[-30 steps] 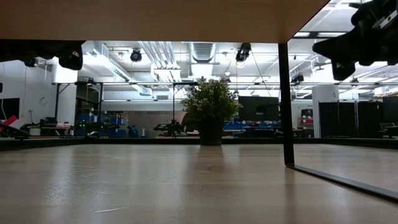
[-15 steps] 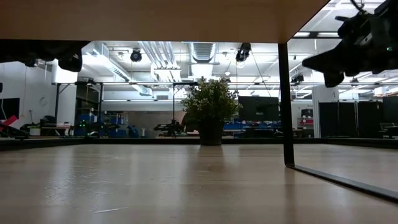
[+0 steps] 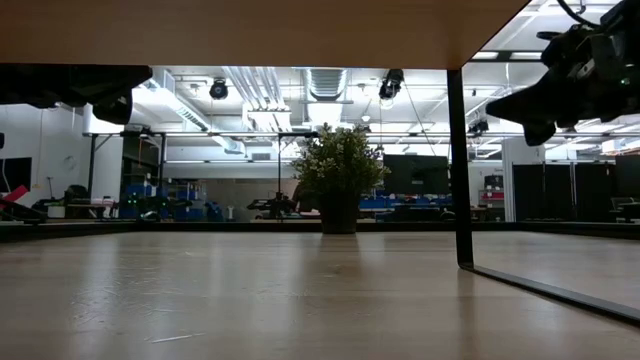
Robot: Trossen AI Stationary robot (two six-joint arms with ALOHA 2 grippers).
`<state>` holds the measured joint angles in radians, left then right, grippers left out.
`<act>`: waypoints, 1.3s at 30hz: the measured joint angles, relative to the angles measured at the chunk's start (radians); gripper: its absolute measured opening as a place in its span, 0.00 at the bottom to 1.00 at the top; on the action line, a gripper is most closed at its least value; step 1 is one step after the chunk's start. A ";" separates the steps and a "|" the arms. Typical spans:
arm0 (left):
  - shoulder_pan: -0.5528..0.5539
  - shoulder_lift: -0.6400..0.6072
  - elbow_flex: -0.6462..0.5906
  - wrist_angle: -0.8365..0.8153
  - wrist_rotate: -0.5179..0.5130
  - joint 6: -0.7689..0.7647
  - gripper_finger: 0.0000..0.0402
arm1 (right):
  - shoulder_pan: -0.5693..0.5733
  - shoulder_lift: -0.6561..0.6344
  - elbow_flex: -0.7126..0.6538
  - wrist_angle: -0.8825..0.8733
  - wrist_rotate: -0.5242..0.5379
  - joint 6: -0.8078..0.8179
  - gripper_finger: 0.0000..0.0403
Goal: Pick and place slides into the shelf
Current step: Return to Home Position
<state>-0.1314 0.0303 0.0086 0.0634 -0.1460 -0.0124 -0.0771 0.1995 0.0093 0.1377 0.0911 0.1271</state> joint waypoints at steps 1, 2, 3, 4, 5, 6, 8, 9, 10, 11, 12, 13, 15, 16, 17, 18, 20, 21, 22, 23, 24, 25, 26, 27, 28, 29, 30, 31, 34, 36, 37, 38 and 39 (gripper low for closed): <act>0.000 0.002 0.000 0.000 -0.001 0.000 0.00 | 0.000 0.000 0.000 -0.001 0.020 0.009 0.02; 0.000 0.003 0.000 0.000 -0.001 -0.001 0.00 | 0.000 0.000 0.000 0.000 0.044 0.017 0.02; 0.000 0.005 0.000 0.000 -0.001 -0.001 0.00 | 0.000 0.000 0.000 0.001 0.062 0.033 0.02; 0.000 0.005 0.000 0.000 -0.001 -0.001 0.00 | -0.001 0.000 0.000 -0.001 0.068 0.045 0.02; 0.000 0.005 0.000 0.001 -0.001 -0.001 0.00 | -0.001 0.000 0.000 -0.004 0.068 0.051 0.02; 0.000 0.006 0.000 0.002 -0.001 -0.001 0.00 | -0.001 0.001 0.000 -0.005 0.067 0.053 0.02; 0.000 0.008 0.000 0.003 -0.001 -0.002 0.00 | 0.000 0.000 0.000 -0.004 0.067 0.053 0.02; 0.000 0.008 0.000 0.004 -0.001 -0.002 0.00 | 0.000 0.000 0.000 -0.004 0.067 0.053 0.02; 0.000 0.008 0.000 0.004 -0.001 -0.002 0.00 | 0.000 0.000 0.000 -0.004 0.067 0.053 0.02; 0.000 0.008 0.000 0.004 -0.001 -0.002 0.00 | 0.000 0.000 0.000 -0.004 0.067 0.053 0.02; 0.000 0.008 0.000 0.004 -0.001 -0.002 0.00 | 0.000 0.000 0.000 -0.004 0.067 0.053 0.02; 0.000 0.008 -0.001 0.004 -0.001 -0.003 0.00 | 0.000 0.000 0.000 -0.004 0.067 0.053 0.02; 0.000 0.008 -0.001 0.004 -0.001 -0.003 0.00 | 0.000 0.000 0.000 -0.004 0.067 0.053 0.02; 0.000 0.009 -0.001 0.004 -0.001 -0.003 0.00 | 0.000 0.000 0.000 -0.004 0.067 0.053 0.02; 0.000 0.009 -0.001 0.004 -0.001 -0.003 0.00 | 0.000 0.000 0.000 -0.004 0.067 0.053 0.02; 0.000 0.008 -0.001 0.004 -0.001 -0.003 0.00 | 0.000 0.000 0.000 -0.004 0.067 0.053 0.02; 0.000 0.008 -0.001 0.004 -0.001 -0.003 0.00 | 0.000 0.000 0.000 -0.004 0.067 0.053 0.02; 0.000 0.008 -0.001 0.004 -0.001 -0.003 0.00 | 0.000 0.000 0.000 -0.004 0.067 0.053 0.02; 0.000 0.008 -0.001 0.004 -0.001 -0.003 0.00 | 0.000 0.000 0.000 -0.004 0.067 0.053 0.02; 0.000 0.009 -0.001 0.004 -0.001 -0.003 0.00 | 0.000 0.000 0.000 -0.004 0.067 0.053 0.02; 0.000 0.009 -0.001 0.004 -0.001 -0.003 0.00 | 0.000 0.000 0.000 -0.004 0.067 0.053 0.02; 0.000 0.009 -0.001 0.004 -0.001 -0.003 0.00 | 0.000 0.000 0.000 -0.004 0.067 0.053 0.02; 0.000 0.009 -0.001 0.004 -0.001 -0.003 0.00 | 0.000 0.000 0.000 -0.004 0.067 0.053 0.02; 0.000 0.008 -0.002 0.004 0.000 -0.003 0.00 | 0.000 0.000 0.000 -0.004 0.067 0.053 0.02; 0.000 0.008 -0.002 0.004 -0.001 -0.003 0.00 | 0.000 0.000 0.000 -0.004 0.067 0.053 0.02; 0.000 0.008 -0.002 0.004 -0.001 -0.003 0.00 | 0.000 0.000 0.000 -0.004 0.067 0.053 0.02; 0.000 0.008 -0.002 0.004 0.000 -0.003 0.00 | 0.000 0.000 0.000 -0.004 0.067 0.053 0.02; 0.000 0.009 -0.002 0.004 0.000 -0.003 0.00 | 0.000 0.000 0.000 -0.004 0.067 0.053 0.02; 0.000 0.010 -0.002 0.004 0.000 -0.003 0.00 | 0.000 0.000 0.000 -0.004 0.067 0.053 0.02; 0.000 0.010 -0.002 0.004 0.000 -0.003 0.00 | 0.000 0.000 0.000 -0.004 0.067 0.053 0.02; 0.000 0.010 -0.002 0.004 0.000 -0.002 0.00 | 0.000 0.000 0.000 -0.004 0.067 0.053 0.02; 0.000 0.010 -0.002 0.004 0.000 -0.002 0.00 | 0.000 0.000 0.000 -0.004 0.067 0.053 0.02; 0.000 0.010 -0.002 0.004 0.000 -0.002 0.00 | 0.000 0.000 0.000 -0.004 0.067 0.053 0.02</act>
<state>-0.1312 0.0406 0.0067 0.0673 -0.1463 -0.0147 -0.0769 0.1997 0.0093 0.1333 0.1577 0.1802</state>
